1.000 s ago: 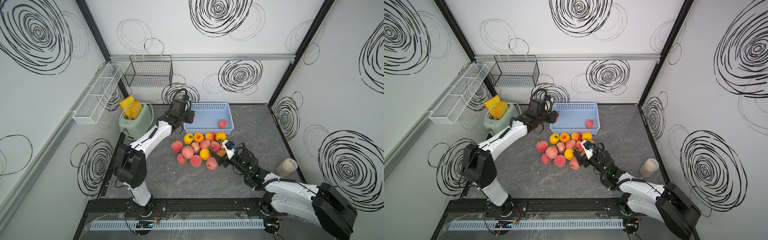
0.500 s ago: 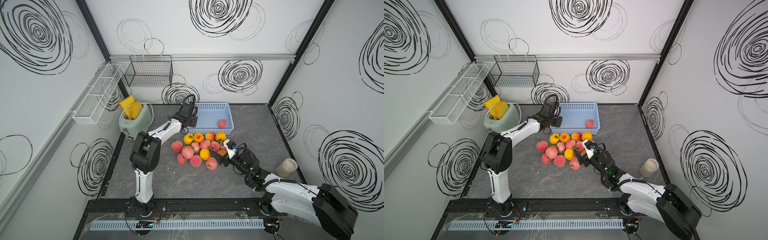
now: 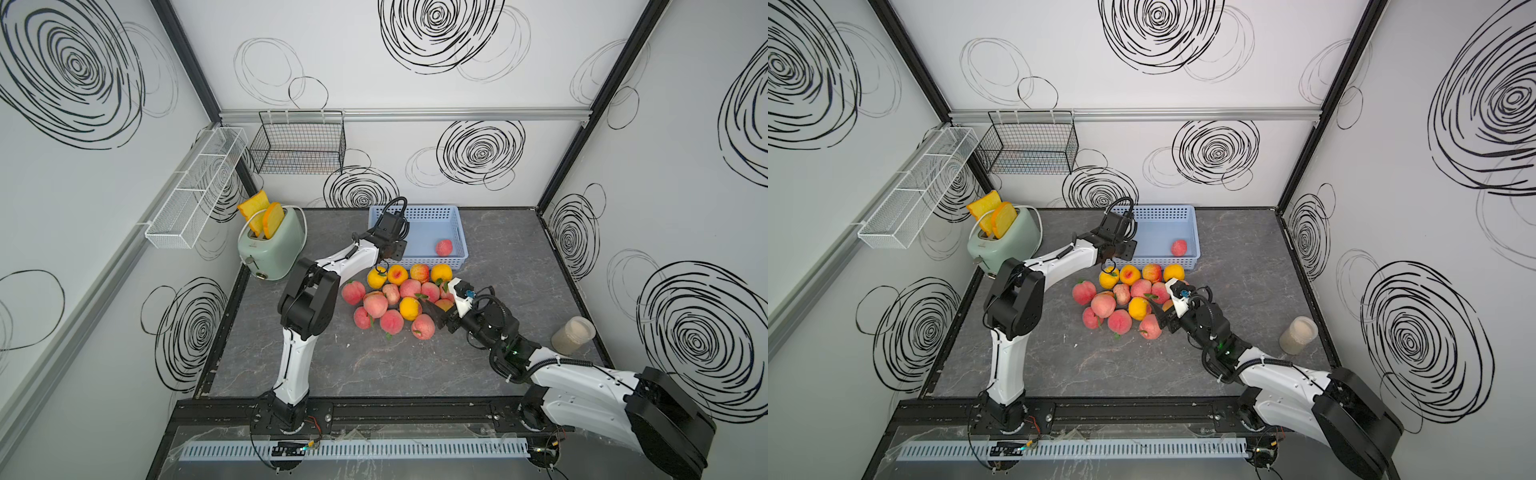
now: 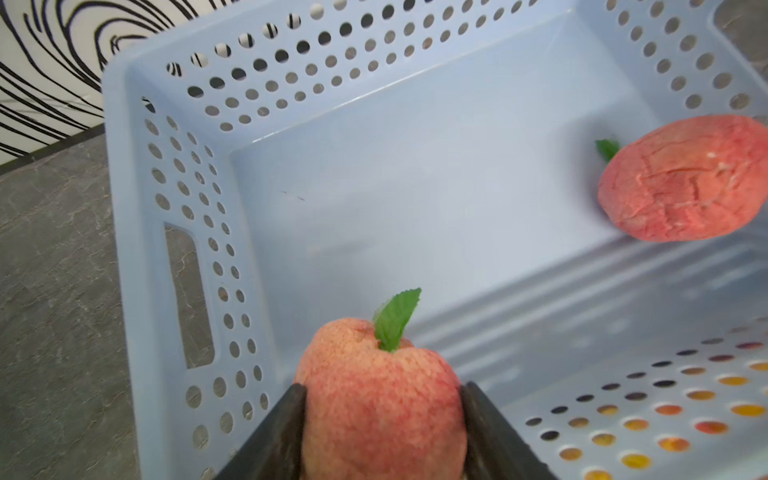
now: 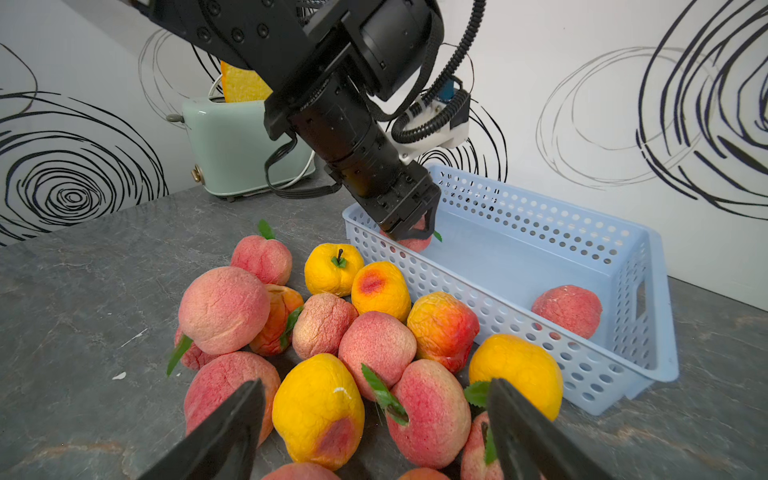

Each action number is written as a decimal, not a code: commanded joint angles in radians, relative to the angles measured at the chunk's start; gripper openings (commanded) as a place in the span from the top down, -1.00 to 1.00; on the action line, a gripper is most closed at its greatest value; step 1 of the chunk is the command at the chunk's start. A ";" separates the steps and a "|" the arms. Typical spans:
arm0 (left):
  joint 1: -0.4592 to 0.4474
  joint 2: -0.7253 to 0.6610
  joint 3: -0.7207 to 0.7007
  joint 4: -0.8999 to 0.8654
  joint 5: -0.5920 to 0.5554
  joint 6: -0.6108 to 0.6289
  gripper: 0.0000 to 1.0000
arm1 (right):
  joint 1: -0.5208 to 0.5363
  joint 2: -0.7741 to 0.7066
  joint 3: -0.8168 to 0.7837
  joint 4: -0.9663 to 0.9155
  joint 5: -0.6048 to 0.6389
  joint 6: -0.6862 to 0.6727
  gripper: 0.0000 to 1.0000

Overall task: Put the peaches into the basket
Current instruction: Place the peach in the basket.

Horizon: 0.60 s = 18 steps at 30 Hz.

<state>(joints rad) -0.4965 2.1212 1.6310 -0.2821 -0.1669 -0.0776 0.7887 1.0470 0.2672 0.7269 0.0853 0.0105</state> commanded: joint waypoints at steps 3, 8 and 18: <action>-0.001 0.032 0.039 -0.008 -0.030 0.012 -0.24 | 0.005 -0.017 -0.014 0.035 0.012 -0.004 -0.73; -0.002 0.049 0.047 -0.017 -0.031 0.009 -0.25 | 0.004 -0.017 -0.011 0.033 0.014 -0.003 -0.73; -0.001 0.045 0.055 -0.022 -0.035 0.005 -0.59 | 0.005 -0.014 -0.012 0.032 0.019 -0.003 -0.74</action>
<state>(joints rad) -0.4965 2.1548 1.6592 -0.2909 -0.1886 -0.0784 0.7887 1.0458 0.2672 0.7269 0.0929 0.0105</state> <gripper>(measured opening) 0.787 0.868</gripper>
